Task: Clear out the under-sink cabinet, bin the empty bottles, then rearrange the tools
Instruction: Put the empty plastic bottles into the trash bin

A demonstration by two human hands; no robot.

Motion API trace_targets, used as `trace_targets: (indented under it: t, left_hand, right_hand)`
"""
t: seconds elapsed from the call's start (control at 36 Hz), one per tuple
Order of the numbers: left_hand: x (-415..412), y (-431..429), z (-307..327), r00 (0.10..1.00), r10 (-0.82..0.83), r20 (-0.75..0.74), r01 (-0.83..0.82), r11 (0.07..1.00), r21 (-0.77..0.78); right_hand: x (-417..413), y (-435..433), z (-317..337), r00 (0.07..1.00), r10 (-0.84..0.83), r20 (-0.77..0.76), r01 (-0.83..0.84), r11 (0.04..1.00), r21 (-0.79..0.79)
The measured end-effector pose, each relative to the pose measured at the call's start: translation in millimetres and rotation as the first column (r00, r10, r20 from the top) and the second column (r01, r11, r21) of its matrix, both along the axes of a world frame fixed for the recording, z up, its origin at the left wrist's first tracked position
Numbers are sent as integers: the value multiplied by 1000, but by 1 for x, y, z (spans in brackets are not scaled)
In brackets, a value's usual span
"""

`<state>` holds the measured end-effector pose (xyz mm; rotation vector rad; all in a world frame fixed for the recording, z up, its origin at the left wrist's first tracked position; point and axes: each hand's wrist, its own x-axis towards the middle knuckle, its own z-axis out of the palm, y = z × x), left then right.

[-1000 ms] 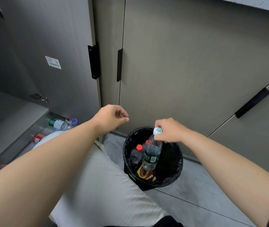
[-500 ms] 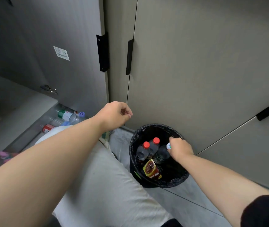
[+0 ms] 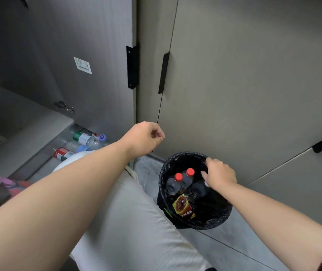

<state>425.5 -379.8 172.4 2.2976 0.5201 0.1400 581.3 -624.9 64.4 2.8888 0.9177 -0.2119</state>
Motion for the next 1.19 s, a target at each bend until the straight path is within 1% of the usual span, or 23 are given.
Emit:
trace_targets:
  t: [0.06,0.11,0.22,0.31,0.39,0.47,0.56,0.64,0.69,0.75,0.81,0.86,0.89,0.94,1.03,1.08,1.19]
  left_hand:
    - [-2,6,5,999,35,14,-35,999,-25]
    - [-6,20,13,996,87,27,-86,994,-63]
    - [-32,74,24,974,228,14,-225,968,-107]
    - [-72,122,15,930,367,-26,-368,926,-91]
    - [-121,165,-9,877,468,-107,-476,876,-71]
    - [-169,201,-37,838,514,-186,-533,842,-76]
    - [-206,228,-66,765,593,-252,-629,772,-92]
    - [-229,244,-99,700,647,-303,-712,663,-230]
    - [-235,245,-122,648,688,-325,-760,559,-332]
    - [-236,244,-148,604,721,-339,-785,464,-411]
    - [-233,241,-172,592,727,-348,-777,398,-489]
    - [-228,237,-194,580,728,-364,-763,330,-556]
    - [-226,235,-205,569,732,-375,-758,291,-583]
    - [-223,232,-225,543,739,-399,-748,210,-629]
    - [-221,234,-253,477,776,-413,-720,76,-690]
    - [-222,235,-271,429,797,-426,-712,8,-702]
    - [-225,237,-300,356,802,-480,-656,-152,-739]
  right_hand:
    - [0,18,21,998,50,39,-55,990,132]
    - [-3,42,45,989,138,44,-145,948,282]
    - [-20,107,93,944,328,32,-298,807,510]
    - [-40,163,119,866,499,-1,-401,696,596]
    - [-65,219,133,753,653,-83,-500,649,574]
    - [-90,278,135,632,748,-205,-597,638,486]
    - [-115,342,125,528,754,-389,-691,649,320]
    - [-140,403,94,488,686,-539,-749,646,144]
    - [-156,437,60,493,557,-668,-749,663,0]
    - [-171,462,21,529,402,-747,-749,635,-189]
    - [-183,480,-19,574,313,-757,-748,577,-329]
    - [-193,492,-57,605,297,-739,-735,564,-375]
    - [-197,495,-76,622,323,-713,-725,582,-368]
    - [-207,500,-113,667,391,-634,-681,666,-305]
    - [-217,502,-164,734,387,-558,-568,801,-190]
    - [-220,505,-192,771,362,-524,-506,848,-158]
    - [-221,512,-225,832,303,-465,-386,918,-93]
